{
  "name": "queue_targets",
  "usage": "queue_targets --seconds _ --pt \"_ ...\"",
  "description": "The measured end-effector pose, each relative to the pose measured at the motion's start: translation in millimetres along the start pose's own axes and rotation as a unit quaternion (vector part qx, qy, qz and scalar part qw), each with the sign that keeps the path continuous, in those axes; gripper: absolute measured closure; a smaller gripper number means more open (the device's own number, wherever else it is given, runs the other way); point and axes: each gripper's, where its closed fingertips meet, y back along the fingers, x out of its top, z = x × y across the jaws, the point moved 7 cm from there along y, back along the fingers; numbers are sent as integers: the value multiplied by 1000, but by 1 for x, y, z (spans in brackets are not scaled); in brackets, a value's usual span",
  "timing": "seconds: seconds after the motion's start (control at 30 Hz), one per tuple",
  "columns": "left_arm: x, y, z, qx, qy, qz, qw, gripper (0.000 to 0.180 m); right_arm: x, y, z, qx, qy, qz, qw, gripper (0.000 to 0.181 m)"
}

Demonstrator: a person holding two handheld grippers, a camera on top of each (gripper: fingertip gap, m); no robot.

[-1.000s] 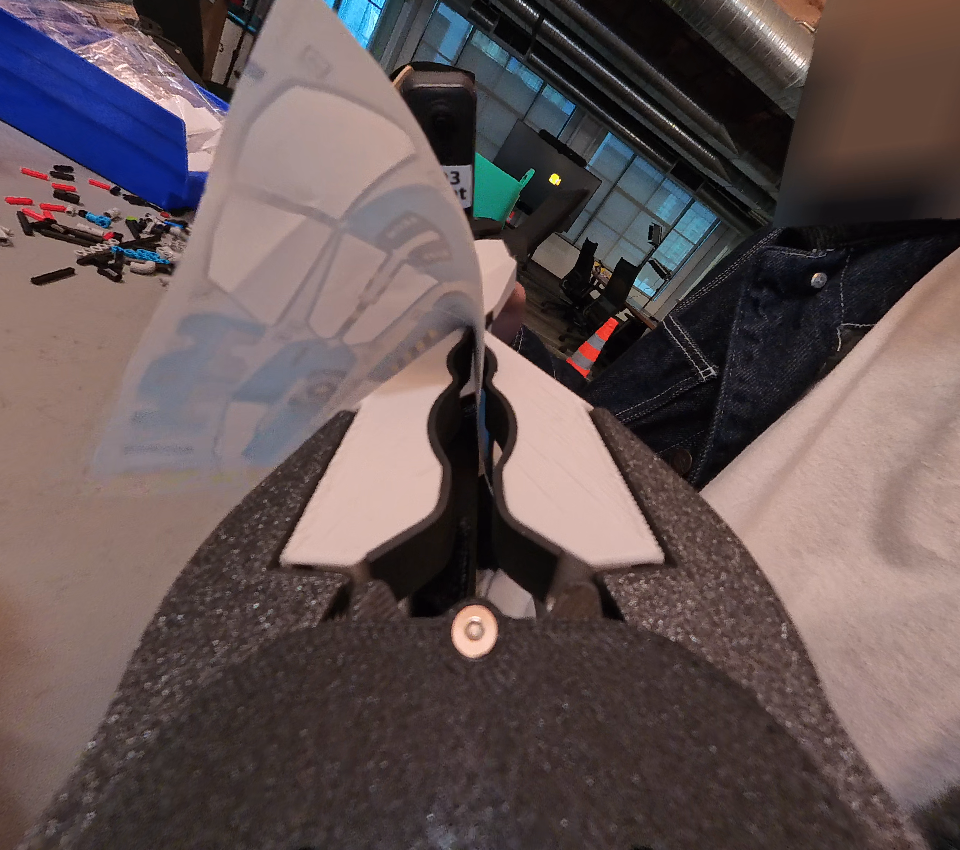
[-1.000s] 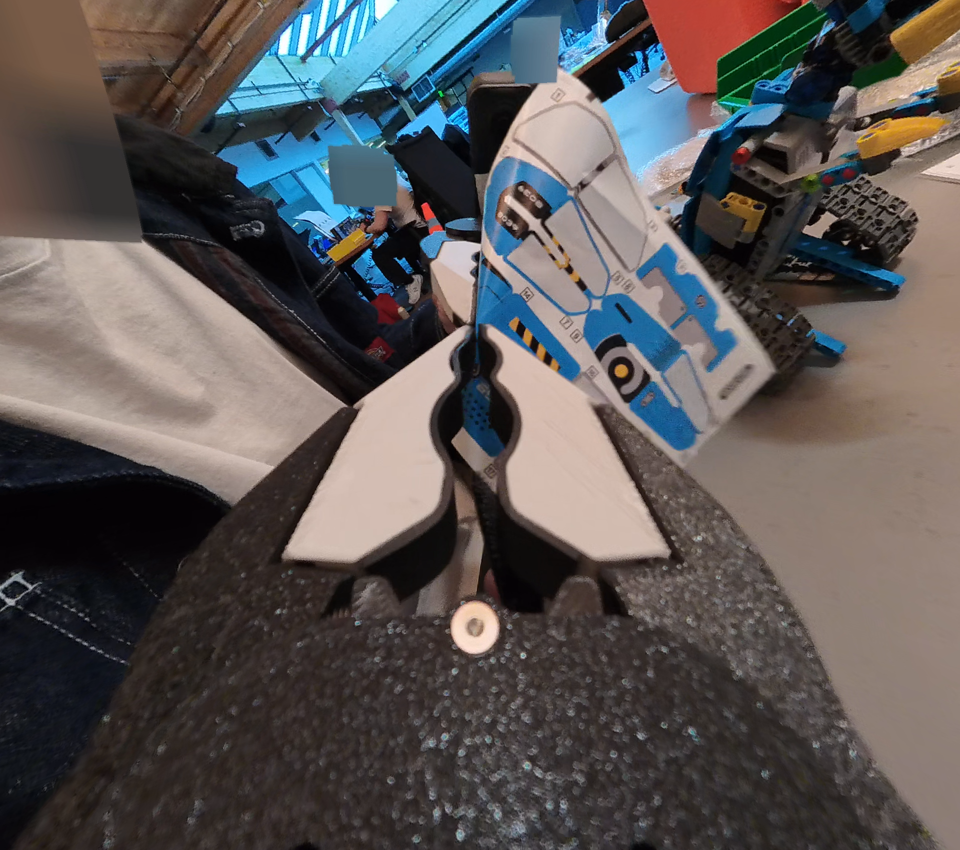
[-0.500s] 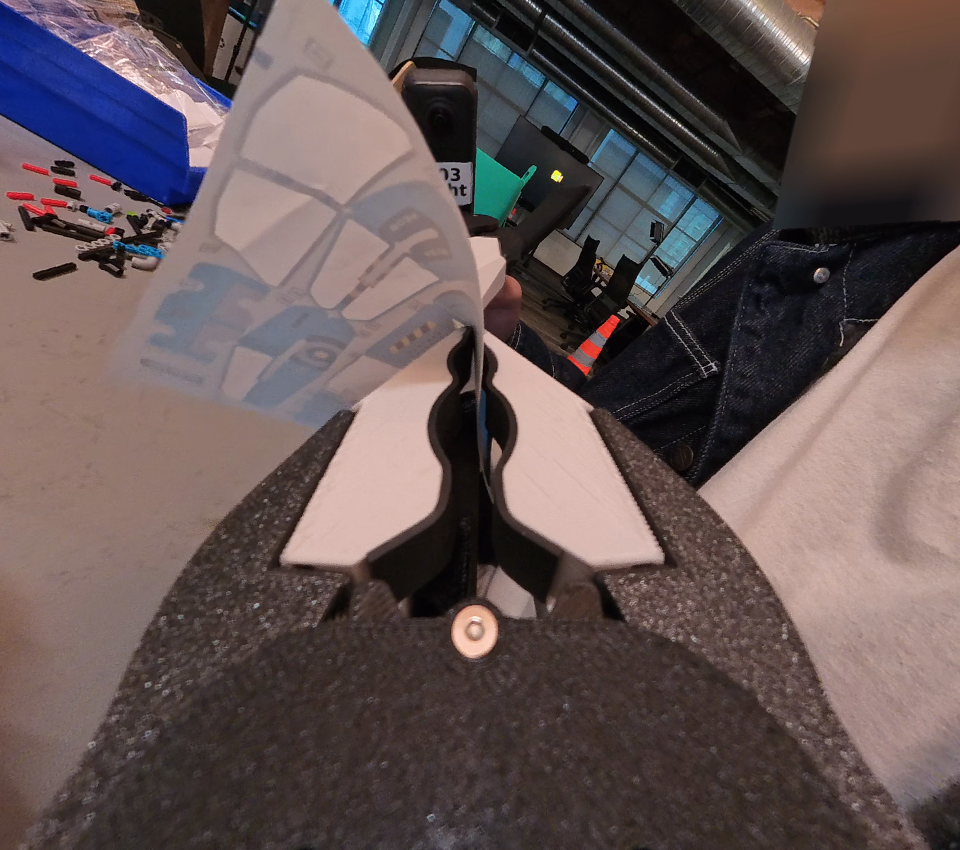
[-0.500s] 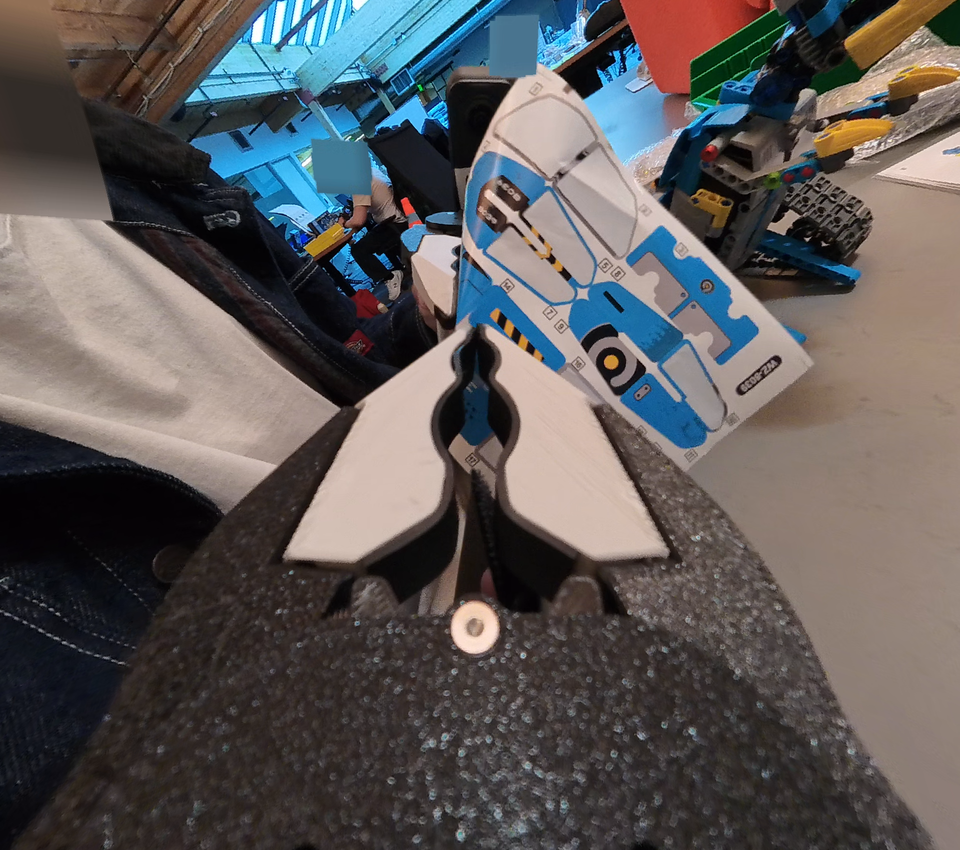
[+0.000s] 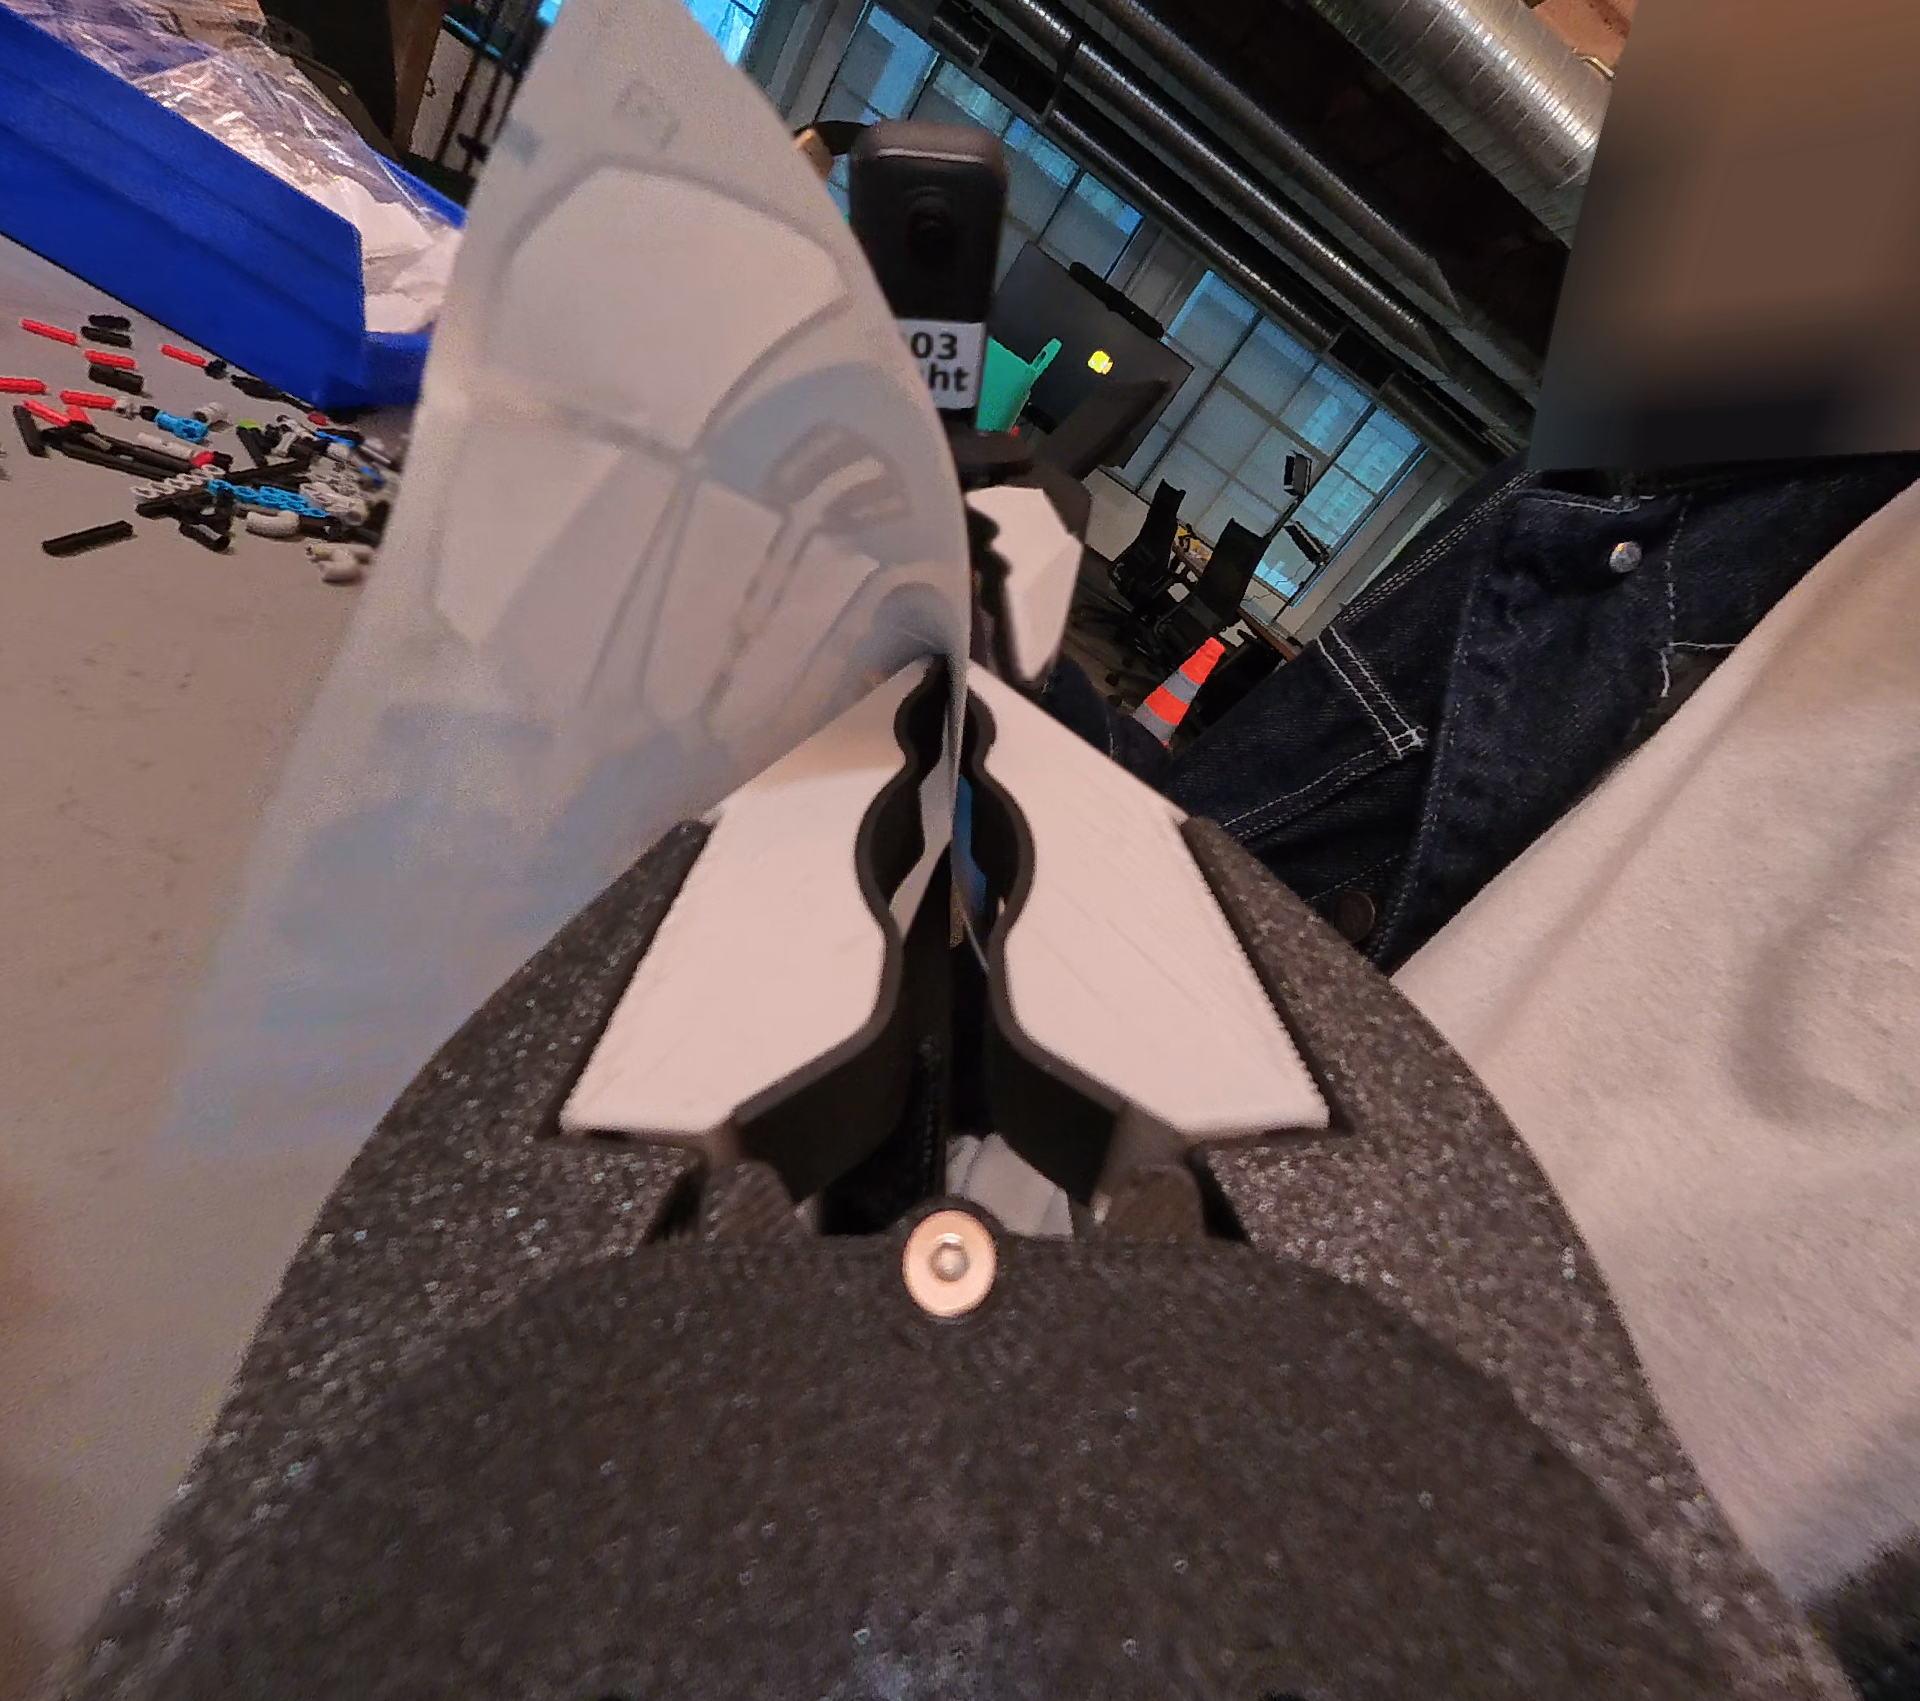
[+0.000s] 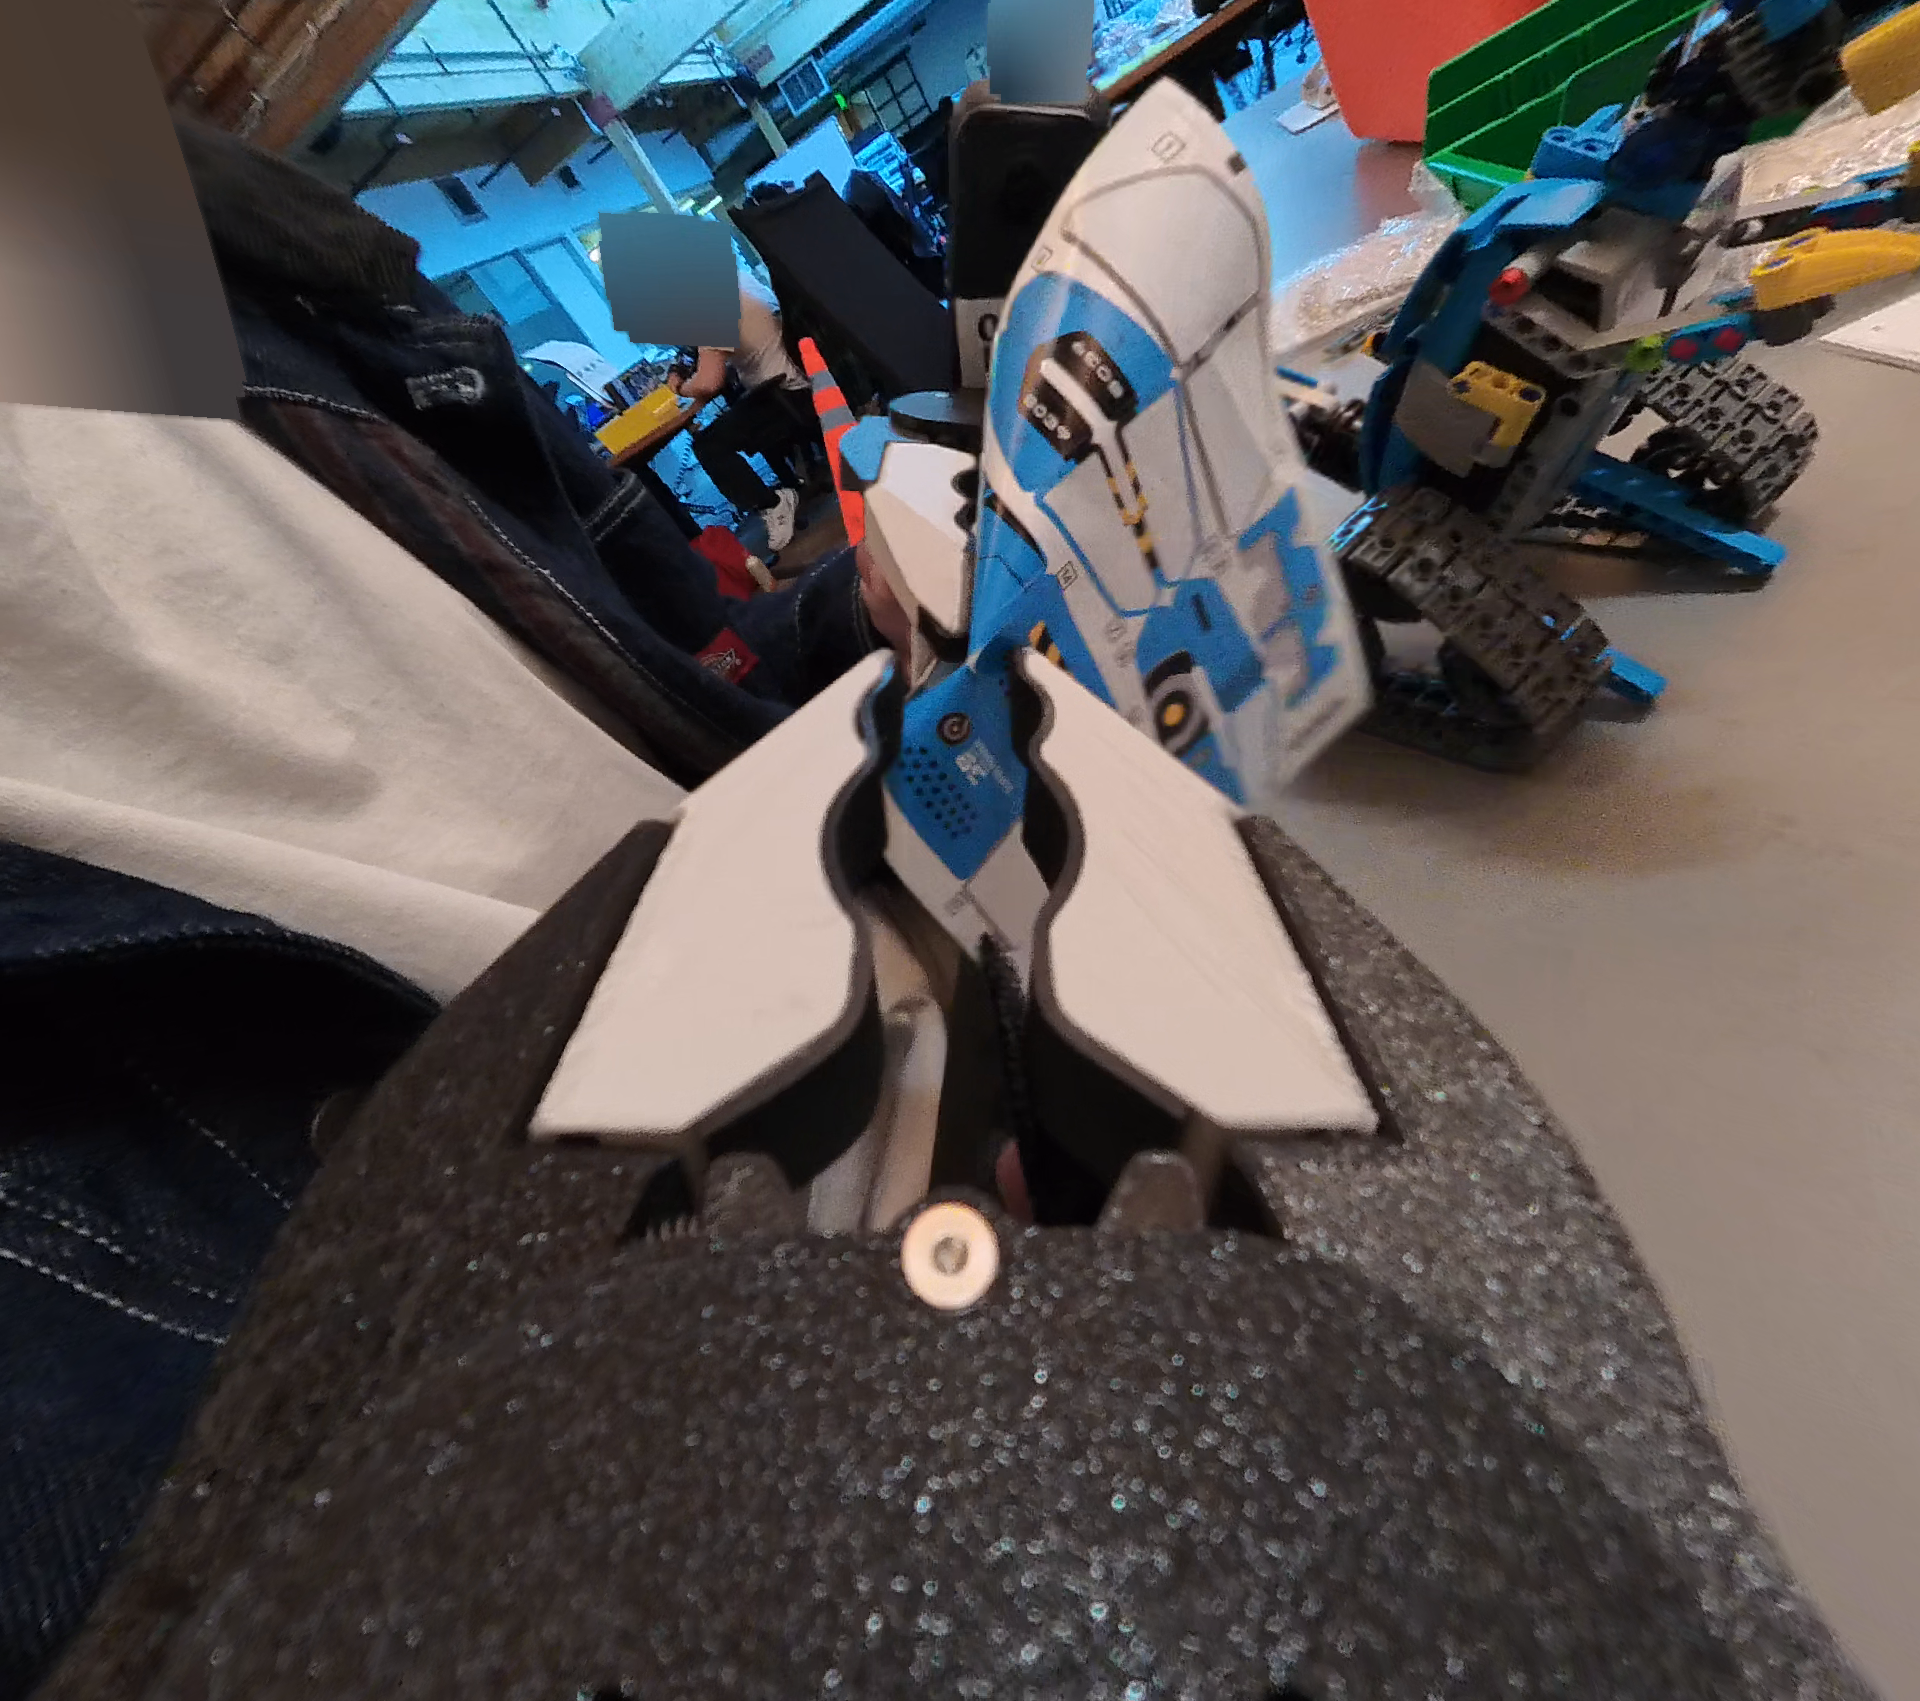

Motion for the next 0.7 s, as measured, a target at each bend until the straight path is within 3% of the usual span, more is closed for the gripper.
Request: queue_targets --seconds 0.37,0.7 --pt "-7 -3 15 -35 -39 -37 998 180 -9 4 0 116 -58 26 991 181" --pt "-7 0 12 -18 -39 -42 998 180 -7 9 7 57 -29 18 998 181"
